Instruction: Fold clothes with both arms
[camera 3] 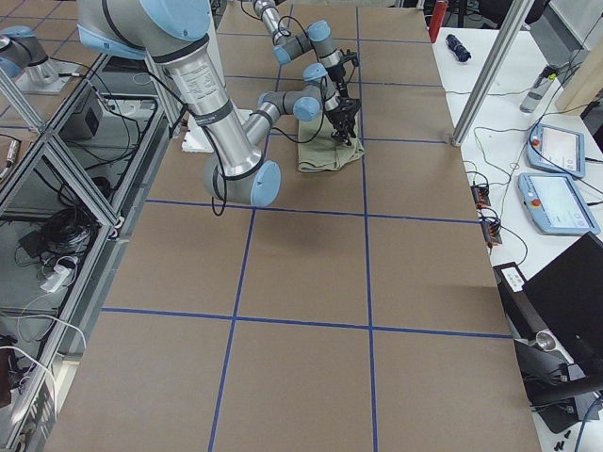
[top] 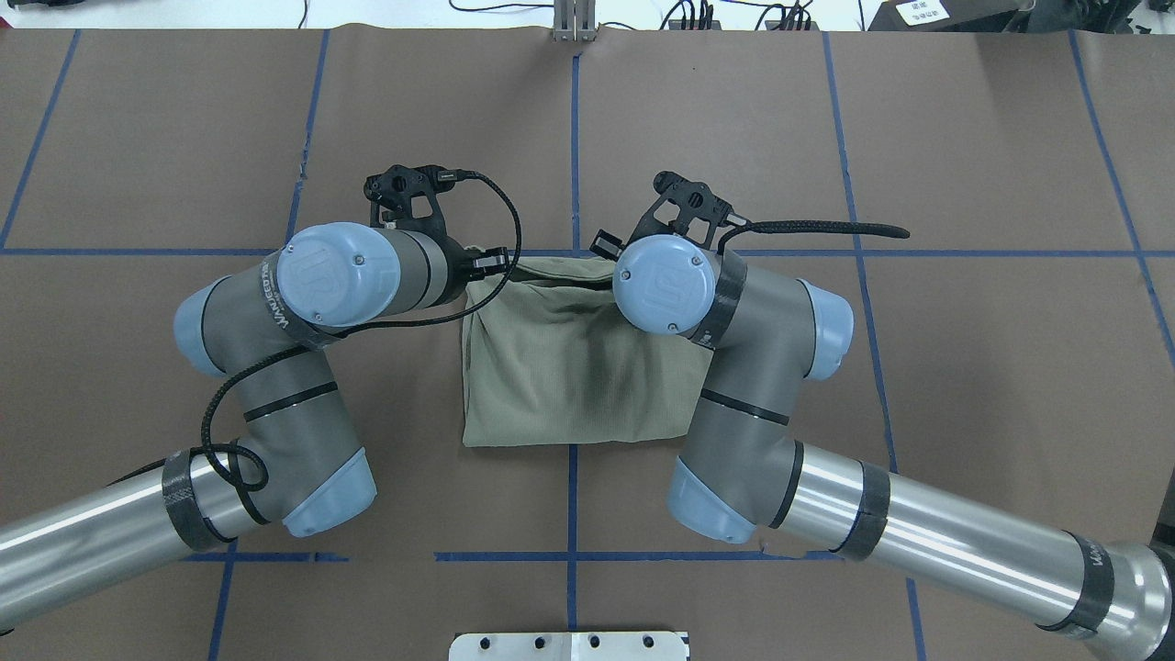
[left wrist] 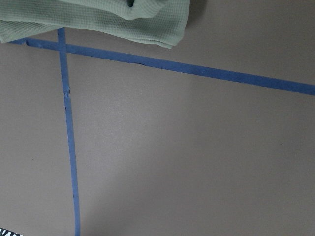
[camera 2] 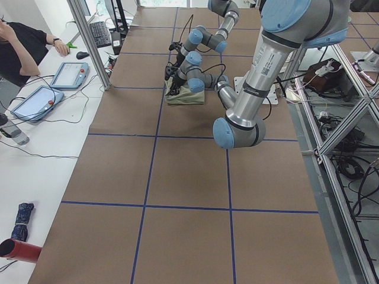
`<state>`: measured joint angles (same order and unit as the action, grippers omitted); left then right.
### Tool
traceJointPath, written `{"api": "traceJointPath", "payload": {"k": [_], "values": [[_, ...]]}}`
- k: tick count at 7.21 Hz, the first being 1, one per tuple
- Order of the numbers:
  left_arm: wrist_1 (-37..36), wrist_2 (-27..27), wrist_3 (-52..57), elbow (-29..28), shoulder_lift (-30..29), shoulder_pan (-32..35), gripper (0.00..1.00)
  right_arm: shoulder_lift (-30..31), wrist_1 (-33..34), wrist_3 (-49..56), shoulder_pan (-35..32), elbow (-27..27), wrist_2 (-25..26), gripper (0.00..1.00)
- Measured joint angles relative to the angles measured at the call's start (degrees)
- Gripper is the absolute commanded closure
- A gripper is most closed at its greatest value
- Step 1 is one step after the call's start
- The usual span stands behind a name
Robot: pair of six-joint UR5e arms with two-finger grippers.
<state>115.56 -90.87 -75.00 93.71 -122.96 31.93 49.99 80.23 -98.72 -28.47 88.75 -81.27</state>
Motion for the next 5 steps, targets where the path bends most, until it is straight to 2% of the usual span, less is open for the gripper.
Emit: {"api": "traceJointPath", "payload": {"k": [2,5], "values": [[0.0,-6.06,7.09,3.4,2.14,3.05,0.0,-0.23,0.02,1.99,0.0,1.19,-2.38,0.0],[0.55,-7.69,9.12,4.64,3.54,3.81,0.0,-0.25,1.27,3.58,4.11,1.49,0.44,0.0]]}}
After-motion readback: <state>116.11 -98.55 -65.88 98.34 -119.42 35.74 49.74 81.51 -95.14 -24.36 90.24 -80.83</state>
